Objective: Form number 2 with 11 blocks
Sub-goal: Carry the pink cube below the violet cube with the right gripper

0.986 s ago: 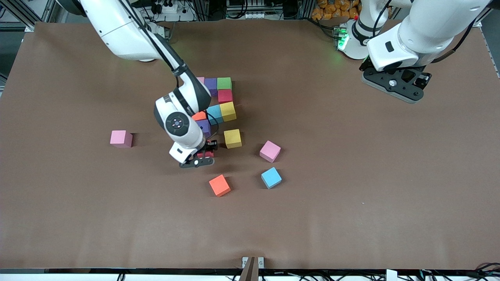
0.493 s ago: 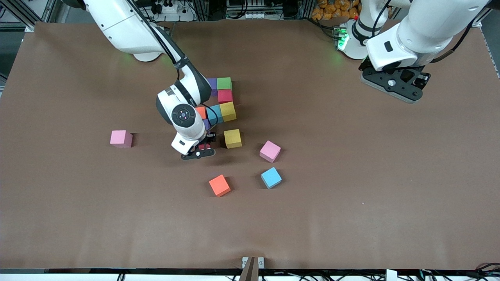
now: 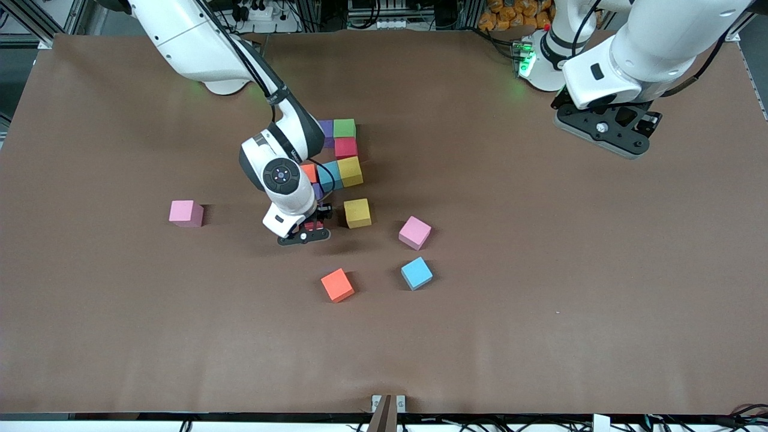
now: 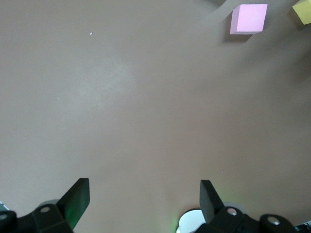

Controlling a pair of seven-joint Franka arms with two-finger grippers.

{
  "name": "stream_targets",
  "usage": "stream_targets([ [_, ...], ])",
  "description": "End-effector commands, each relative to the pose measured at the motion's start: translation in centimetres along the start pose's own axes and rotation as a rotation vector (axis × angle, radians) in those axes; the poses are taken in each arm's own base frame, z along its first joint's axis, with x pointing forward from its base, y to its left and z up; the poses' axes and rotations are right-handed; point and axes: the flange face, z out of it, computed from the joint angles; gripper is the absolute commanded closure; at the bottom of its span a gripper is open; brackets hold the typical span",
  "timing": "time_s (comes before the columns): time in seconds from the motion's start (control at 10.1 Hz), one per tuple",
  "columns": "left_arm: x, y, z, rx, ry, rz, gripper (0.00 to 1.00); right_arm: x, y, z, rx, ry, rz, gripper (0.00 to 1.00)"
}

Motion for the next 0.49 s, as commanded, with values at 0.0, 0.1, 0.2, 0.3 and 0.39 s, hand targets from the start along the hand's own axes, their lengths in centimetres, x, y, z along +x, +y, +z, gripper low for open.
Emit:
stream_targets([
  [0.0, -0.03, 0.00, -0.54, -0.011, -0.001, -0.008, 0.00, -1.34, 0.13, 0.28, -0.005, 0.030, 0.003, 1.00],
  [0.1, 0.00, -0.15, -0.45, -0.013, -0.002, -0.009, 0.00, -1.39, 0.16, 0.35, -0.013, 0.032, -0.005, 1.00],
  [0.2, 0.00, -0.15, -0.45, -0.013, -0.002, -0.009, 0.00, -1.43, 0.17, 0.41, -0.015, 0.032, -0.007, 1.00],
  [0.3, -0.07, -0.22, -0.52, -0.013, -0.001, -0.009, 0.00, -1.45, 0.18, 0.43, -0.016, 0.030, -0.007, 1.00],
  [0.39, 0.00, -0.15, -0.45, -0.013, -0.002, -0.009, 0.00, -1.53, 0.11, 0.48, -0.015, 0.029, -0.008, 1.00],
])
